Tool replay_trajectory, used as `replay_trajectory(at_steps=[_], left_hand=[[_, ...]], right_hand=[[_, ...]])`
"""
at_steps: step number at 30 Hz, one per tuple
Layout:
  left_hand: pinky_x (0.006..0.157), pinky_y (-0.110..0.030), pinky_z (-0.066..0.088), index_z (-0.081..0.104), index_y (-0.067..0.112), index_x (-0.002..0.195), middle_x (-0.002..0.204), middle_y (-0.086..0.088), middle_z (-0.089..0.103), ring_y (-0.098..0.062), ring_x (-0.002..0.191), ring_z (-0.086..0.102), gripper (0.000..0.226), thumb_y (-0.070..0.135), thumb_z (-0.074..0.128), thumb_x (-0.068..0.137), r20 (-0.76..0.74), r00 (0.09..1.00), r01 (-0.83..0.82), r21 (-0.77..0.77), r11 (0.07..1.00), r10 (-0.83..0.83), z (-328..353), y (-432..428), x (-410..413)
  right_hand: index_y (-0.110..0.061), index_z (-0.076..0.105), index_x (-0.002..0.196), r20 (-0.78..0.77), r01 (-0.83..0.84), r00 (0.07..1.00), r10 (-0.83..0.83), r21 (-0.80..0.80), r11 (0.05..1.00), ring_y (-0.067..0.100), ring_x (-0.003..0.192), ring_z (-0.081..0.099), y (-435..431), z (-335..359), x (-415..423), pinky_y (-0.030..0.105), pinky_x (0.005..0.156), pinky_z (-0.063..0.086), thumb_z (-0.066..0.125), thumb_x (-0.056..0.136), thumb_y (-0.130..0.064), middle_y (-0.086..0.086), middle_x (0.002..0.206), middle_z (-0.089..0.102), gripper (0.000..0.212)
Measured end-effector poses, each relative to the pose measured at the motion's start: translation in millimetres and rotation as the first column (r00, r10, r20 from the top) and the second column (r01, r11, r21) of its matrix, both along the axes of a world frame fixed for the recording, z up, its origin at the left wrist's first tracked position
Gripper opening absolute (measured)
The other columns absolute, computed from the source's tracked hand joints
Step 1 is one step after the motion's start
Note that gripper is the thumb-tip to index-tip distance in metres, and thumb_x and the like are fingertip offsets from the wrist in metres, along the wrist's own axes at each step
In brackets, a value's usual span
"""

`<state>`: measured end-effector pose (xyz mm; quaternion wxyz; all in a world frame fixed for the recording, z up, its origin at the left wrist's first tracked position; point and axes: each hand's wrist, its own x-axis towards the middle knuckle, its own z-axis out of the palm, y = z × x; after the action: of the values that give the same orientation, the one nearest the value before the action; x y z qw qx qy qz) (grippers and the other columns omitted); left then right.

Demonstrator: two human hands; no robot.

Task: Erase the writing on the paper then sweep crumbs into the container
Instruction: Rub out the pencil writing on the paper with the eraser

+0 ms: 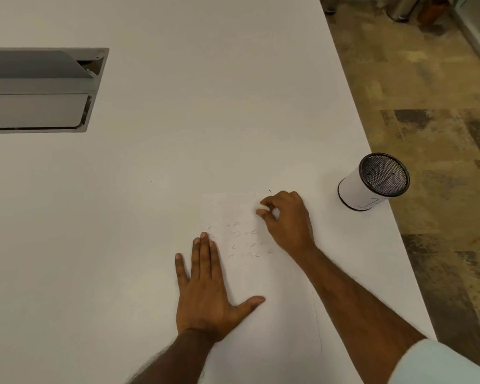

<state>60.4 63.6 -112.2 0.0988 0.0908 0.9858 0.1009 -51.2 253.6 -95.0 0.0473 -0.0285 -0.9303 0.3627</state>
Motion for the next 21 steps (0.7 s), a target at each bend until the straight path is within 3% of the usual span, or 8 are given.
replay_trajectory(at_steps=[5, 8, 11, 15, 18, 21], left_hand=[[0.115, -0.065, 0.015, 0.013, 0.002, 0.157, 0.166, -0.017, 0.013, -0.033, 0.152, 0.015, 0.130, 0.098, 0.032, 0.072, -0.010, 1.000, -0.001, 0.005, 1.000, 0.001, -1, 0, 0], [0.115, -0.066, 0.016, 0.014, 0.003, 0.157, 0.166, -0.017, 0.013, -0.033, 0.152, 0.016, 0.130, 0.098, 0.033, 0.072, -0.005, 1.000, -0.004, 0.004, 1.000, 0.004, -1, 0, 0], [0.115, -0.066, 0.016, 0.015, 0.000, 0.157, 0.165, -0.018, 0.014, -0.033, 0.152, 0.016, 0.132, 0.098, 0.033, 0.071, -0.003, 1.000, -0.008, 0.004, 1.000, 0.008, -2, 0, -1], [0.115, -0.065, 0.015, 0.018, -0.001, 0.156, 0.165, -0.018, 0.014, -0.033, 0.152, 0.016, 0.132, 0.099, 0.034, 0.071, 0.003, 1.000, -0.004, -0.002, 1.000, 0.004, -2, 0, 0], [0.115, -0.065, 0.015, 0.017, -0.001, 0.156, 0.166, -0.018, 0.013, -0.033, 0.152, 0.016, 0.133, 0.099, 0.034, 0.071, 0.000, 1.000, -0.005, -0.007, 1.000, 0.005, -2, 0, -1], [0.116, -0.064, 0.013, 0.013, 0.002, 0.157, 0.166, -0.017, 0.014, -0.033, 0.152, 0.017, 0.131, 0.099, 0.033, 0.071, -0.009, 1.000, -0.002, -0.004, 1.000, 0.002, -2, 0, 0]], right_hand=[[-0.016, 0.073, 0.084, -0.017, 0.051, 0.999, -0.050, 0.131, 0.990, 0.022, 0.086, 0.053, 10, 1, -38, 0.038, 0.071, 0.049, 0.068, 0.085, -0.028, 0.002, 0.082, 0.065, 0.013], [-0.019, 0.072, 0.084, 0.052, 0.106, 0.993, -0.108, 0.026, 0.994, 0.020, 0.087, 0.057, 15, 7, -49, 0.039, 0.076, 0.052, 0.071, 0.083, -0.030, -0.003, 0.083, 0.066, 0.012], [-0.020, 0.070, 0.084, 0.046, 0.084, 0.996, -0.079, -0.105, 0.991, 0.014, 0.083, 0.058, 15, 15, -28, 0.030, 0.075, 0.049, 0.074, 0.080, -0.029, -0.006, 0.083, 0.066, 0.011], [-0.018, 0.070, 0.087, 0.031, -0.053, 0.998, 0.051, 0.044, 0.998, 0.014, 0.085, 0.051, 4, 6, 8, 0.032, 0.074, 0.048, 0.075, 0.080, -0.024, -0.004, 0.083, 0.064, 0.011], [-0.016, 0.069, 0.078, -0.034, 0.066, 0.997, -0.063, 0.112, 0.992, 0.022, 0.081, 0.050, 10, 4, -10, 0.039, 0.070, 0.047, 0.072, 0.081, -0.023, 0.001, 0.077, 0.063, 0.009], [-0.016, 0.071, 0.080, 0.021, 0.114, 0.993, -0.117, 0.126, 0.986, 0.024, 0.087, 0.052, 14, 8, -35, 0.040, 0.075, 0.047, 0.069, 0.084, -0.026, 0.003, 0.081, 0.065, 0.010]])
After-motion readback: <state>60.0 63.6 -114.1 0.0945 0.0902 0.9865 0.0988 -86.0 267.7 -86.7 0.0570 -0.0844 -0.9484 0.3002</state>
